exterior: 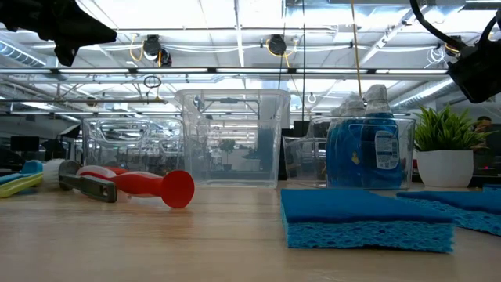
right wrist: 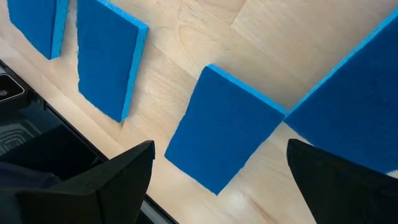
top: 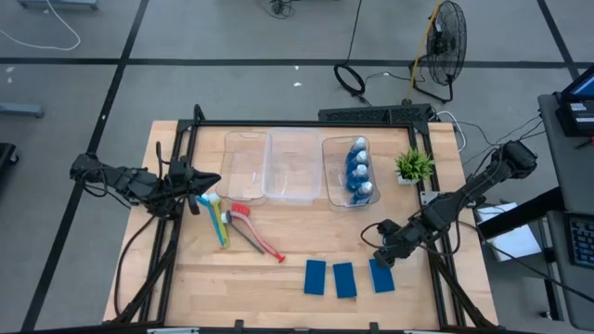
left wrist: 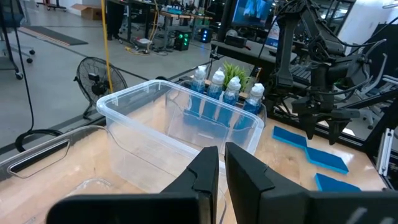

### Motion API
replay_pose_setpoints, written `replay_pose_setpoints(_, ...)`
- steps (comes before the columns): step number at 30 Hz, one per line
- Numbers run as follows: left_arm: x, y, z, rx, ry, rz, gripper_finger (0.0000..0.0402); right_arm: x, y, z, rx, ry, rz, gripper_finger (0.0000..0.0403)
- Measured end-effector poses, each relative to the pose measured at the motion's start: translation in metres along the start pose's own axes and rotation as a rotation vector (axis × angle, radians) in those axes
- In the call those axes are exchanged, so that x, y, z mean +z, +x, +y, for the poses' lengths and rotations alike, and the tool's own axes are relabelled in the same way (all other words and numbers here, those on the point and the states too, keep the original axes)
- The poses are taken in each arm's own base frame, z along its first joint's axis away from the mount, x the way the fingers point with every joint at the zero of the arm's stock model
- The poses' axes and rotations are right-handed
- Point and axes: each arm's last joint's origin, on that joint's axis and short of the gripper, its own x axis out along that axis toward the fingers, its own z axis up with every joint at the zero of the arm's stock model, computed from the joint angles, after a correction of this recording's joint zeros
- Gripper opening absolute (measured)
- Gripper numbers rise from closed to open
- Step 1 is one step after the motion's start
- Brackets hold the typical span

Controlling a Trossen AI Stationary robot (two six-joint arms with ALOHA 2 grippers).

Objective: Pick & Place Kitchen Sink Supplies
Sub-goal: Put the blue sponge into the left transparent bin

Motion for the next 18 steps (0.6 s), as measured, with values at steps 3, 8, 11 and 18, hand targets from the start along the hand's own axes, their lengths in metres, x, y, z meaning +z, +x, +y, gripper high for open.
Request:
replay_pose_setpoints(3, 0.0000, 0.0000, 0.0000, 0.000, 0.000, 0.000, 0.0033, 0.0000, 0.0000, 0.0000, 0.000, 0.000, 0.002, 0.0355)
replay_pose_setpoints(8, 0.0001, 0.0000, 0.0000, 0.000, 0.000, 0.000, 0.0033, -0.0003, 0.0000, 0.0000, -0.001, -0.003, 0.012, 0.0355)
replay_pose_setpoints(11, -0.0001, 0.0000, 0.0000, 0.000, 0.000, 0.000, 0.0033, -0.0009, 0.0000, -0.0001, -0.002, -0.005, 0.029, 0.0356)
replay_pose_setpoints(18, 0.0000, 0.0000, 0.0000, 0.000, 0.000, 0.000, 0.0033, -0.0060, 0.0008, -0.0007, -0.008, -0.028, 0.039, 0.0357)
